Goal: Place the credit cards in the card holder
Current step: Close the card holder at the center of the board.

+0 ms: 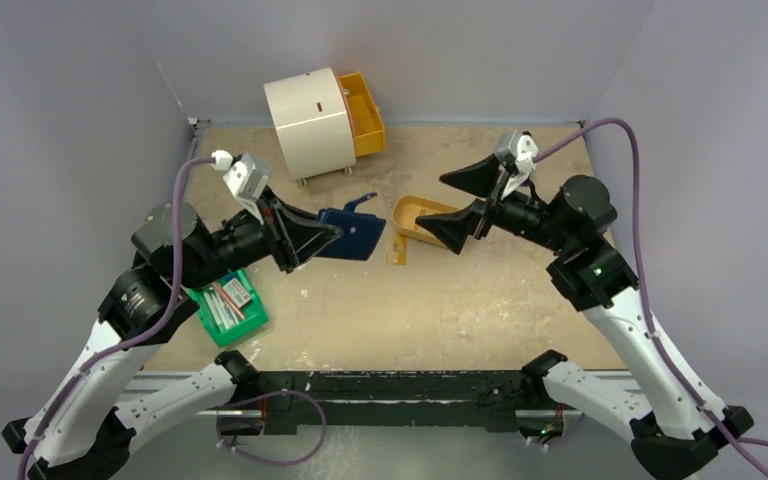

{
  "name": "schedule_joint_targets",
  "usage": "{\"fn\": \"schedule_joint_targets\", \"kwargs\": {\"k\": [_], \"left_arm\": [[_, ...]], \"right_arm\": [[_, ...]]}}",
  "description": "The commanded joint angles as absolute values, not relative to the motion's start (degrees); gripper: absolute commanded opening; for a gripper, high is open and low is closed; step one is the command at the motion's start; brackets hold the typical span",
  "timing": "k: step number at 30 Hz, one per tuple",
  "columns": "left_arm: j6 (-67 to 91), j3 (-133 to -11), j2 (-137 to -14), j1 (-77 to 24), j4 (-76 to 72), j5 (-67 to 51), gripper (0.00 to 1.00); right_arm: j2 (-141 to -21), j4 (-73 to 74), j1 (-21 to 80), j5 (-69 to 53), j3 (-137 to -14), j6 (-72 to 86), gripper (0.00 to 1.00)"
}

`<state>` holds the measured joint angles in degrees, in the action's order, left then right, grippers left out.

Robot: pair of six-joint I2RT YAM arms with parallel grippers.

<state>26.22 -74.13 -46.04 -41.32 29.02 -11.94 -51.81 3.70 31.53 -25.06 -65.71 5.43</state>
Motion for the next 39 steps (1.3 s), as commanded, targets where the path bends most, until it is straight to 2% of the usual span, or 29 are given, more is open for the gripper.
{"fn": "schedule_joint_targets", "kwargs": {"k": [1,7,13,19,28,33,36,39], "left_arm": [[17.9,-75.6,-44.3,-41.4,25.6,-28.4,0.0],[15.9,-79.1,-47.2,-41.4,24.4,-34.6,0.0],[17.2,-81.2,-51.7,-41.4,20.1,-40.4,0.0],[18.0,-82.0,-54.7,-41.4,16.7,-43.5,0.0],[20.0,-82.8,-56.6,-41.4,11.2,-45.4,0.0],[20.9,-83.0,-57.3,-41.4,10.0,-45.9,0.0],[21.0,-82.9,-57.6,-41.4,9.8,-46.0,0.0],[21.0,-82.8,-57.6,-41.4,9.8,-46.0,0.0]], "right_arm": [[-54.8,-9.3,29.6,-55.9,-66.8,25.4,0.98],[-55.8,-19.0,29.6,-63.2,-67.2,34.7,0.97],[-57.7,-22.2,29.9,-68.3,-67.9,38.0,0.94],[-57.9,-14.5,31.4,-66.0,-69.6,32.1,0.91],[-59.9,-9.4,32.9,-64.9,-71.4,29.4,0.65],[-60.1,-8.9,33.7,-64.3,-71.6,28.7,0.54],[-60.2,-11.8,33.7,-64.7,-70.9,30.6,0.53],[-60.0,-16.4,33.7,-64.6,-69.9,33.7,0.6]]}}
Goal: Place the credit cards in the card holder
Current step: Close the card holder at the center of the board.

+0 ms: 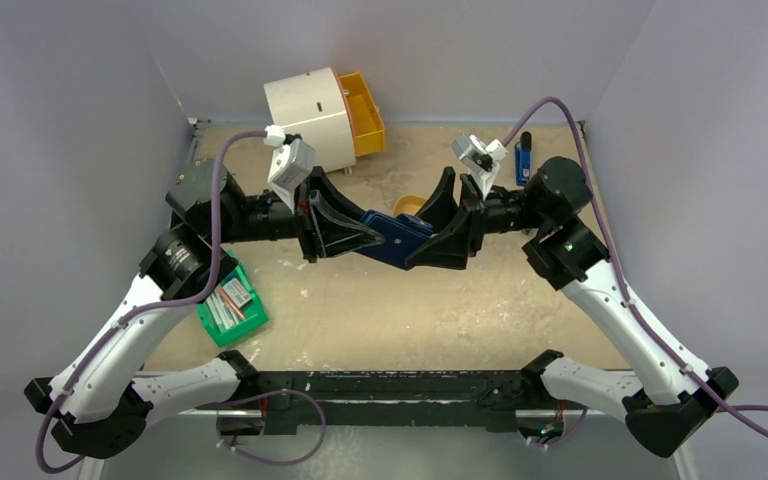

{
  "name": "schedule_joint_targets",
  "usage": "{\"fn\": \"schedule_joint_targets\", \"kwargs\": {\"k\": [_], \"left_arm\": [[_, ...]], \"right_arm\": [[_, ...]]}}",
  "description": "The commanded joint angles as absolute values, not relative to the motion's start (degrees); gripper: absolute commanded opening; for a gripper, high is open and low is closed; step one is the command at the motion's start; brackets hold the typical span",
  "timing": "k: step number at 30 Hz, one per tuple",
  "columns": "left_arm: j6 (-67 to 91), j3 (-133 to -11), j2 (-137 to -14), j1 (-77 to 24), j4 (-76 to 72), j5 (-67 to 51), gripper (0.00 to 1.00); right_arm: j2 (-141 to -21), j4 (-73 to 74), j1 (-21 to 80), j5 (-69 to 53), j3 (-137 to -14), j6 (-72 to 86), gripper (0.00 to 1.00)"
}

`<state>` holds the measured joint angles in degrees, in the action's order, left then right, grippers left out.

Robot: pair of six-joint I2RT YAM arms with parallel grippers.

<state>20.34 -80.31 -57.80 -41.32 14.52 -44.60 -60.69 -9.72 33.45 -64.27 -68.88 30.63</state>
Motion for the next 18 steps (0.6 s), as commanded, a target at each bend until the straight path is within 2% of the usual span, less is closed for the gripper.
{"fn": "schedule_joint_targets", "kwargs": {"k": [1,4,6,12,14,15,16,18], "left_arm": [[21.0,-82.6,-57.6,-41.4,9.8,-46.0,0.0],[21.3,-82.4,-57.4,-41.4,9.8,-46.1,0.0],[21.4,-82.3,-57.3,-41.4,9.8,-46.1,0.0],[21.4,-82.0,-56.7,-41.4,9.7,-45.2,0.01],[21.2,-82.2,-56.6,-41.4,11.0,-43.3,0.32],[21.2,-82.4,-56.5,-41.4,11.9,-41.6,0.45],[21.5,-82.3,-56.0,-41.4,12.9,-38.9,0.52],[23.2,-79.6,-54.0,-41.4,12.9,-32.8,0.6]], "right_arm": [[-59.9,-17.9,33.7,-64.6,-69.5,34.7,0.61],[-59.9,-21.7,33.8,-64.6,-68.8,37.3,0.61],[-60.0,-24.0,33.8,-65.2,-68.5,39.0,0.52],[-60.5,-28.4,34.1,-66.3,-67.8,42.5,0.12],[-60.4,-30.7,34.2,-65.9,-67.4,44.1,0.0],[-60.2,-31.8,34.1,-65.2,-67.0,44.9,0.0],[-59.9,-32.7,34.1,-63.8,-66.8,45.6,0.0],[-58.5,-33.1,34.2,-58.9,-65.7,45.8,0.0]]}}
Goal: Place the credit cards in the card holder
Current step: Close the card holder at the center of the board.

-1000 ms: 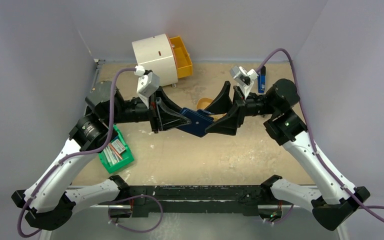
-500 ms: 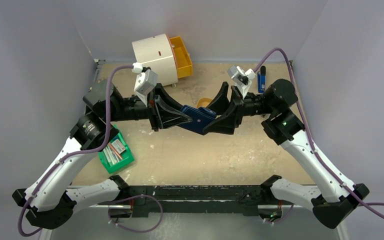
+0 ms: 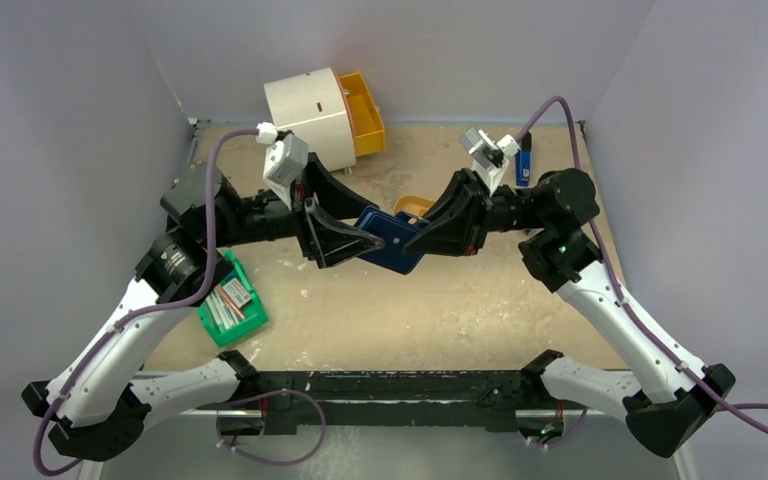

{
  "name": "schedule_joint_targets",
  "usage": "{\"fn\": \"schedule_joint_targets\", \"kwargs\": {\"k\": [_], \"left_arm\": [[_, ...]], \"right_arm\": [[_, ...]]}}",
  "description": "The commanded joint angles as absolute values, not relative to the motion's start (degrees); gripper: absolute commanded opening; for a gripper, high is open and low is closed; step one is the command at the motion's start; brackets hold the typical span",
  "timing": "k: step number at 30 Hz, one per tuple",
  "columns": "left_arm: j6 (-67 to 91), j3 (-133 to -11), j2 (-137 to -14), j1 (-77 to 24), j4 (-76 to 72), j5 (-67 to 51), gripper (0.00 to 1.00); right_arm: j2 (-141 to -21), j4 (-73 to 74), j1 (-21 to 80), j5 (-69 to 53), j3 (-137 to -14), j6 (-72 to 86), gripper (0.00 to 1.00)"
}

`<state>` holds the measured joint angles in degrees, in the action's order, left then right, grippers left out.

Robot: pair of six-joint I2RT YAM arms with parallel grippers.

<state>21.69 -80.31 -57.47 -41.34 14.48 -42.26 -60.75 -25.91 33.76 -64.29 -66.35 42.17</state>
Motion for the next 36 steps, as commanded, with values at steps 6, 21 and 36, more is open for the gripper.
{"fn": "schedule_joint_targets", "kwargs": {"k": [6,21,36], "left_arm": [[37.5,-62.8,-44.6,-41.4,-9.3,-17.4,0.72],[55.2,-53.9,-52.3,-41.4,-37.9,-13.7,0.77],[62.8,-54.6,-59.9,-41.8,-46.5,-18.5,0.36]], "right_arm": [[-56.8,-37.5,34.1,-41.2,-63.9,50.0,0.0],[-58.4,-49.2,34.1,-29.7,-58.0,63.5,0.0],[-58.7,-49.3,34.1,-26.1,-55.1,64.5,0.0]]}}
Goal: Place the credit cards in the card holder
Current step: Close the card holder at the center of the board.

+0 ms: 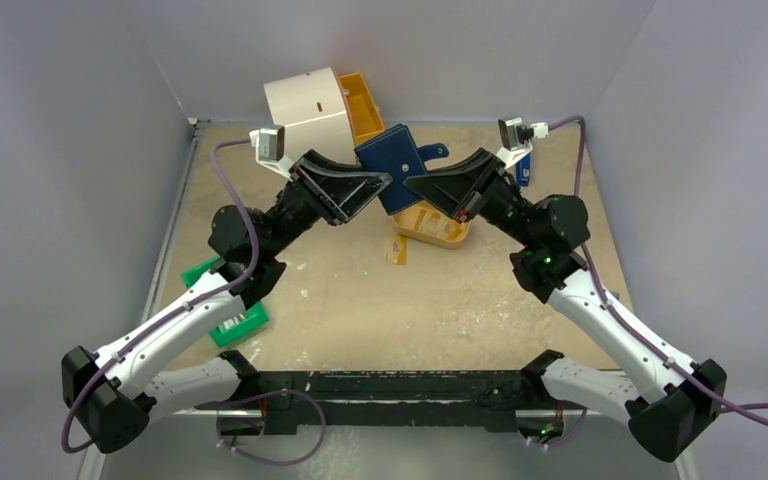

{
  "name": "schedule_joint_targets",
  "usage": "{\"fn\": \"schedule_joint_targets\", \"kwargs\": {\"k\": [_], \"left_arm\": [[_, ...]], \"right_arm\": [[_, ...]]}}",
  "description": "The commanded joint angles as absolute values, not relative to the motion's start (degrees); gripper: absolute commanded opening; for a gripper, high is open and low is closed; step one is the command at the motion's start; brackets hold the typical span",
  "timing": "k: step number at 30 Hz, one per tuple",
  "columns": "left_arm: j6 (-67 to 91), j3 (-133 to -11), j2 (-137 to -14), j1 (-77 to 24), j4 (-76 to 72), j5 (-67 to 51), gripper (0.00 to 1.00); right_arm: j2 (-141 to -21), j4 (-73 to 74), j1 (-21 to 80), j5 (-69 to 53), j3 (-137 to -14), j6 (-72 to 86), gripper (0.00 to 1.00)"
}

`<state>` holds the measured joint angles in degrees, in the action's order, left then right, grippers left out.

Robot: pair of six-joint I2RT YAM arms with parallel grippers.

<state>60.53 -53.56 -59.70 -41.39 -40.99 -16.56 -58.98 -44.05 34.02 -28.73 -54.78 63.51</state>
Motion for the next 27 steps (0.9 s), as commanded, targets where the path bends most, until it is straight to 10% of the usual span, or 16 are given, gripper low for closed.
{"fn": "schedule_joint_targets", "kwargs": {"k": [1,5,7,11,14,27], "left_arm": [[63.0,-54.7,-60.2,-41.8,-46.6,-18.8,0.33],[63.1,-54.7,-60.9,-41.8,-47.0,-19.8,0.0],[62.7,-54.7,-60.6,-41.9,-45.7,-19.4,0.0],[57.2,-56.8,-56.4,-41.8,-31.4,-15.8,0.0],[50.5,-58.3,-51.9,-41.8,-18.0,-11.6,0.0],[48.6,-56.8,-52.7,-41.8,3.0,-10.6,0.0]], "right_arm": [[-58.6,-49.4,34.2,-25.9,-54.9,64.5,0.0],[-58.2,-48.6,34.1,-25.7,-54.7,64.0,0.0],[-57.1,-44.6,34.1,-25.8,-55.3,61.6,0.0],[-51.7,-21.0,34.1,-22.7,-60.2,49.0,0.48],[-48.3,-3.4,34.2,-18.5,-64.7,39.3,0.64],[-47.2,21.5,34.1,-7.8,-68.9,26.8,0.64]]}}
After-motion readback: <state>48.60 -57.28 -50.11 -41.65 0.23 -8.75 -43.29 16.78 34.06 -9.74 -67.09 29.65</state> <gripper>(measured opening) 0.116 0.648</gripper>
